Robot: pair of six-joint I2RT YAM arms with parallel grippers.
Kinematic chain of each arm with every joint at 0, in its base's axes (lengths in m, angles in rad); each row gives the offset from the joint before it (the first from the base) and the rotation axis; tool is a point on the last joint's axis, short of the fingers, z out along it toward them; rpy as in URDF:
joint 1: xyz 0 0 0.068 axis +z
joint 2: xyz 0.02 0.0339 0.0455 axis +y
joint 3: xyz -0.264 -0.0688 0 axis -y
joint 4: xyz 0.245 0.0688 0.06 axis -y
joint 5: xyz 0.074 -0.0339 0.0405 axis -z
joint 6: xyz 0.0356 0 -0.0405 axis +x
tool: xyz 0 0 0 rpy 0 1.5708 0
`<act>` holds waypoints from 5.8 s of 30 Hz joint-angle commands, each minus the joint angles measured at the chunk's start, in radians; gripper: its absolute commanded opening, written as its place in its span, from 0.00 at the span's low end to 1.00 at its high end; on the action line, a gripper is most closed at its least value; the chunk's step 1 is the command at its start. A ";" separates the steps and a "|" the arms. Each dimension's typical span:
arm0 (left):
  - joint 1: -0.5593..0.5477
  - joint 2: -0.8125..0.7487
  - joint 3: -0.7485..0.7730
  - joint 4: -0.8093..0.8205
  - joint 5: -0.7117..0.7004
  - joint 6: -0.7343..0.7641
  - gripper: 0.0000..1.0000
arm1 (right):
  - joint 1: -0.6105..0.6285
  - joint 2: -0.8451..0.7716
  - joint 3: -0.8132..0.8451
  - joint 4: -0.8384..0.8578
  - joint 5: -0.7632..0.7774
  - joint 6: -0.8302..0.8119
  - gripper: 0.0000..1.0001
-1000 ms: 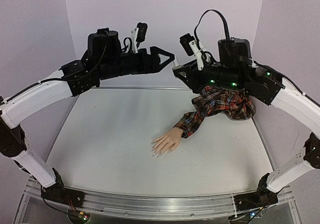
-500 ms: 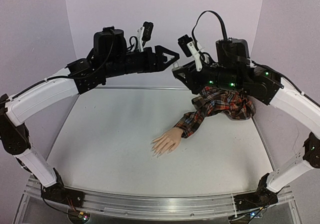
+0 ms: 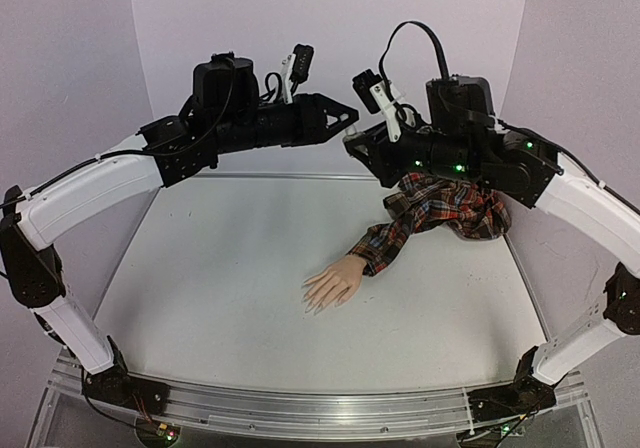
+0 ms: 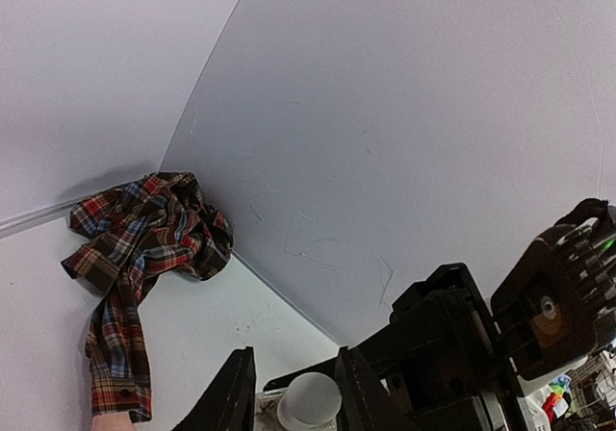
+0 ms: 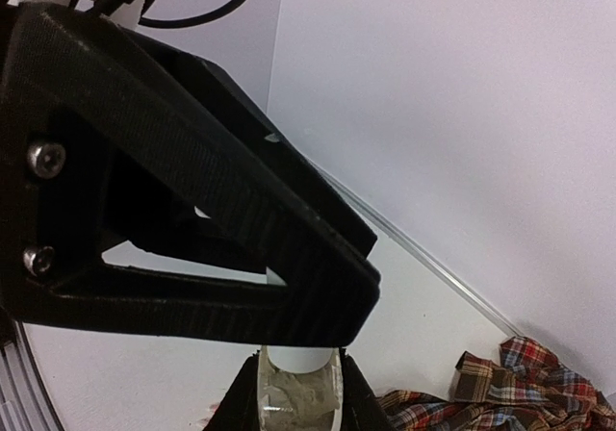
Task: Paint the nails
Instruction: Screw the nail polish bottle cap onto the nail polish bottle, then pass from the left arm to the right
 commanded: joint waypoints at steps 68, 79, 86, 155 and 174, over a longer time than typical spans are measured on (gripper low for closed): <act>0.072 -0.247 -0.106 0.007 0.147 0.077 0.81 | -0.008 -0.132 -0.069 0.113 -0.272 -0.016 0.00; 0.069 -0.105 -0.012 0.016 0.206 0.049 0.72 | 0.005 -0.053 -0.006 0.098 -0.175 -0.031 0.00; 0.066 -0.076 -0.001 -0.010 0.211 0.052 0.59 | 0.006 -0.037 0.009 0.087 -0.145 -0.045 0.00; 0.014 -0.255 -0.120 -0.011 0.341 0.195 0.00 | -0.115 -0.014 -0.063 0.308 -0.911 0.207 0.69; 0.013 -0.226 -0.178 0.271 0.680 0.216 0.00 | -0.114 0.019 0.008 0.323 -1.199 0.240 0.43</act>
